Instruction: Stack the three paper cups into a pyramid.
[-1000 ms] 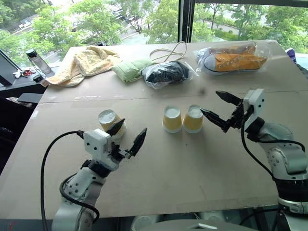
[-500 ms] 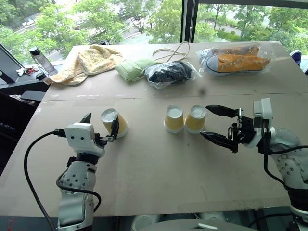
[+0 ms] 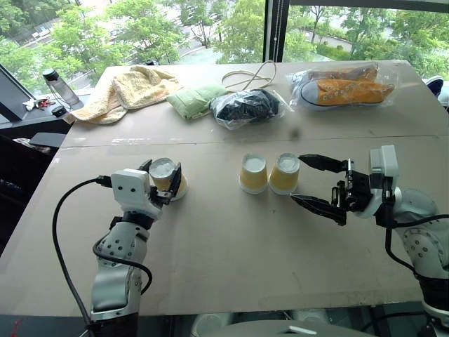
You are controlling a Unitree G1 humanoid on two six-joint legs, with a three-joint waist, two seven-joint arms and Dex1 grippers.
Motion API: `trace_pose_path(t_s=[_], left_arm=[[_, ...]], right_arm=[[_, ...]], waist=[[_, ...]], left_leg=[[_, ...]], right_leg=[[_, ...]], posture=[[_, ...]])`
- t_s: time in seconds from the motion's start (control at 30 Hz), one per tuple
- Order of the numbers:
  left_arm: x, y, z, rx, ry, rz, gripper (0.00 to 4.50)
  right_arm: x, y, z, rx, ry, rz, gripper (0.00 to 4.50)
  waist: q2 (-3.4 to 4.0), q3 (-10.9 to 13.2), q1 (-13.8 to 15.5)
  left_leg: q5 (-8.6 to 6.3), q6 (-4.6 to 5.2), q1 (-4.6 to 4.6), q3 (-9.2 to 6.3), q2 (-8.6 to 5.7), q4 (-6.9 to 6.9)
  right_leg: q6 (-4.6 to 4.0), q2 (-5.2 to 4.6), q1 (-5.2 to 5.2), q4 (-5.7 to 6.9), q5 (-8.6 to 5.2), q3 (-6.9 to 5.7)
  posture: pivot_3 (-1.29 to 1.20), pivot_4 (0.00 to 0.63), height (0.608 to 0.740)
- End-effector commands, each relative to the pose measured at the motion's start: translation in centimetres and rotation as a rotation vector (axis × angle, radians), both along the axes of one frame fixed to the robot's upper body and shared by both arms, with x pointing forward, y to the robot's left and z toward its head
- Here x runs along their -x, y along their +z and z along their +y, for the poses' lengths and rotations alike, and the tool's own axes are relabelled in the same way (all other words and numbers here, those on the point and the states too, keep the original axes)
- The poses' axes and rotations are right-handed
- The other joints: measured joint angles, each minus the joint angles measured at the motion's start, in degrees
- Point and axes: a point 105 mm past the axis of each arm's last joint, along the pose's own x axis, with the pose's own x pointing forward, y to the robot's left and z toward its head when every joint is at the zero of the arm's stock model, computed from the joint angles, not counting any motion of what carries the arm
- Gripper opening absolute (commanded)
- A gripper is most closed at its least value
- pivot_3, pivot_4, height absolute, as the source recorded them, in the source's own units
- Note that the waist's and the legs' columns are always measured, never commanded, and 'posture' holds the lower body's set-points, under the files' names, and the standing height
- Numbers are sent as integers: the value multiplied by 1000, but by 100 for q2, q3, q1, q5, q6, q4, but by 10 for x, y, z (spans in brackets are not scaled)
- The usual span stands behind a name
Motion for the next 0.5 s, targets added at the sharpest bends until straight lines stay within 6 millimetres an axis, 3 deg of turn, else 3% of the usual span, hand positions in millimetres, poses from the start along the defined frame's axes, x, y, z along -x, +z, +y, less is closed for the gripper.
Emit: trace_pose_path(t_s=[0.03, 0.27, 0.4, 0.5], left_arm=[[3, 10, 6, -20, -9, -28, 2486], [2, 19, -1, -36, -51, -57, 2394], [-9, 51, -18, -58, -147, -137, 2394], [-22, 84, -38, 29, -286, -188, 2394]], right_arm=[[13, 13, 4, -28, 51, -58, 4500], [12, 12, 2, -27, 35, -61, 4500], [8, 11, -4, -21, -2, -69, 4500], [0, 13, -14, -16, -55, -82, 4500]], waist=[[0, 0, -1], [0, 0, 1], [-3, 2, 14], [-5, 1, 28]], left_leg=[[0, 0, -1, 1, 0, 0], [0, 0, -1, 0, 0, 0], [0, -1, -3, -5, 0, 1], [1, -2, -15, -21, 0, 17]], right_leg=[[0, 0, 0, 0, 0, 0], [0, 0, 0, 0, 0, 0], [0, 0, 0, 1, 0, -1], [-4, -1, 1, 3, 4, -8]], posture=[[0, 150, 740], [0, 150, 740], [0, 150, 740], [0, 150, 740]])
